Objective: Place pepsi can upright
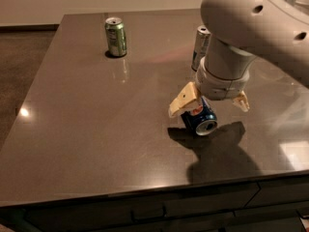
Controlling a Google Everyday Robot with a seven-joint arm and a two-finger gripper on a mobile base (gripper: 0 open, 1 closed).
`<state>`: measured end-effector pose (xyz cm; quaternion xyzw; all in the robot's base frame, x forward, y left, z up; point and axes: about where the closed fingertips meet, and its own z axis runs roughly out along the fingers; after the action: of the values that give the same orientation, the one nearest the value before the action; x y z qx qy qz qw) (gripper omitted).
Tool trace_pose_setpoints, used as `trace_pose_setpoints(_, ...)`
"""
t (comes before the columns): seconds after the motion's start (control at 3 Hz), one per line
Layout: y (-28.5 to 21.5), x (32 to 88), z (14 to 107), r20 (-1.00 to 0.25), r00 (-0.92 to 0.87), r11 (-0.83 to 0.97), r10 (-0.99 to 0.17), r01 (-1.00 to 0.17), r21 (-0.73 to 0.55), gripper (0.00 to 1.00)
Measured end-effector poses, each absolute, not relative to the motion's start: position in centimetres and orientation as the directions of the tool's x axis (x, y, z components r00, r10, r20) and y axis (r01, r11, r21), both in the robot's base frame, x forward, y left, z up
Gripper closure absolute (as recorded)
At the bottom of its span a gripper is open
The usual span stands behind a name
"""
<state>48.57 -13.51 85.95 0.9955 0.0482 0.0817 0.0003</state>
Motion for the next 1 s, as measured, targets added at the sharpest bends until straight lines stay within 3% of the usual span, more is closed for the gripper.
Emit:
trace_pose_setpoints(0.33, -13.24, 48.49, 85.44, 0.147, 0.983, -0.994, 0.106, 0.104, 0.021, 0.0)
trace_pose_setpoints(1.0, -12.5, 48.48, 85.05, 0.127, 0.988, -0.996, 0.086, 0.084, 0.016, 0.41)
